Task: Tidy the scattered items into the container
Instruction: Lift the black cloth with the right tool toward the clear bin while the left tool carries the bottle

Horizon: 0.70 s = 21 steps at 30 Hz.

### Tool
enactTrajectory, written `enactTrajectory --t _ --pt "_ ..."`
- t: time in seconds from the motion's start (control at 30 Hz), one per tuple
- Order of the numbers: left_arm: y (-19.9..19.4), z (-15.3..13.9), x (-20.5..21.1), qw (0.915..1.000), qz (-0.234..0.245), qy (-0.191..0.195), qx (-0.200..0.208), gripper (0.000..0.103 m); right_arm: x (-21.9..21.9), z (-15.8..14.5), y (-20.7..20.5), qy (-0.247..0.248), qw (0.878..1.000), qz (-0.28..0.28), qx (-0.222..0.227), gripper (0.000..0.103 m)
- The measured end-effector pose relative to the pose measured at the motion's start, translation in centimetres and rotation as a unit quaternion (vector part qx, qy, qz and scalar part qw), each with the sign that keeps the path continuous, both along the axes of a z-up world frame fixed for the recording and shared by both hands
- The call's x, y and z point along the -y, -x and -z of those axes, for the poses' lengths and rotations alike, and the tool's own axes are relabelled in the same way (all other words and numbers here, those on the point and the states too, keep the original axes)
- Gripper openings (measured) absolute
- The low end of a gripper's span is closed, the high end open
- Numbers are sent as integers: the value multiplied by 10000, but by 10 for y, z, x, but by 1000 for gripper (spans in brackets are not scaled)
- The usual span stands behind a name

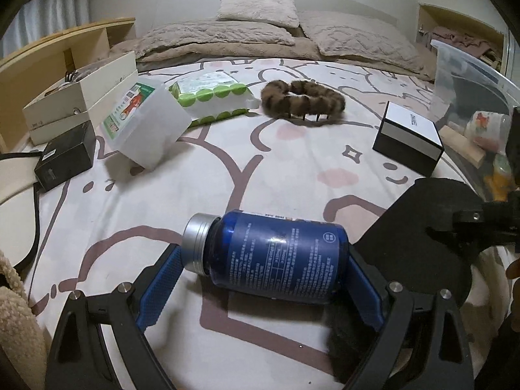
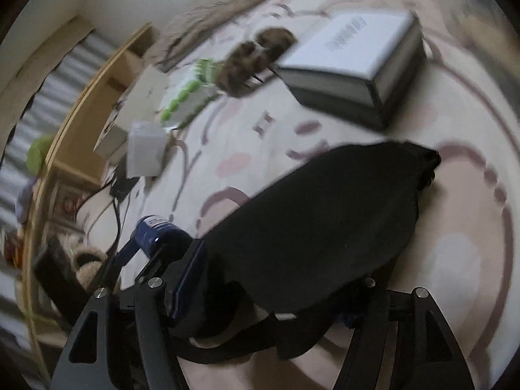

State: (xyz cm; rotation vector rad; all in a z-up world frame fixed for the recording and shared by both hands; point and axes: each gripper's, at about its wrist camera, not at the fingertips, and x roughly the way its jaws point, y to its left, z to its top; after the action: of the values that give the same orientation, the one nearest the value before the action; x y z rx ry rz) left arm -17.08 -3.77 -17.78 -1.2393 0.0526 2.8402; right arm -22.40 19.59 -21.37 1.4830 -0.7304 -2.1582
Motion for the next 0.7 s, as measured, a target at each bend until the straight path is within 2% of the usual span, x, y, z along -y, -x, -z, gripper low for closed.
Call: enactTrajectory --t 0.1,0.17,0.2,0.27,0.33,0.43,0.7 --pt "0 0 1 10000 7 -52 9 95 -8 1 4 264 9996 140 16 63" --pt "0 0 2 9999 15 -114 20 95 -8 1 7 179 9997 127 -64 46" --pt "0 -1 3 9999 11 -138 15 95 -7 2 8 183 9997 136 -69 44" --pt "-2 -5 3 9999 13 -132 -25 95 -6 1 9 287 9994 117 -135 32" --pt "-4 -8 3 9999 11 -101 -91 95 -2 -7 7 260 9992 54 -313 26" --pt "-5 -12 2 9999 -12 -98 -129 95 5 -22 1 119 9976 -86 -674 23" --pt "-16 -10 0 9997 -169 -135 -81 95 21 -51 -18 -450 9872 -354 -1486 23"
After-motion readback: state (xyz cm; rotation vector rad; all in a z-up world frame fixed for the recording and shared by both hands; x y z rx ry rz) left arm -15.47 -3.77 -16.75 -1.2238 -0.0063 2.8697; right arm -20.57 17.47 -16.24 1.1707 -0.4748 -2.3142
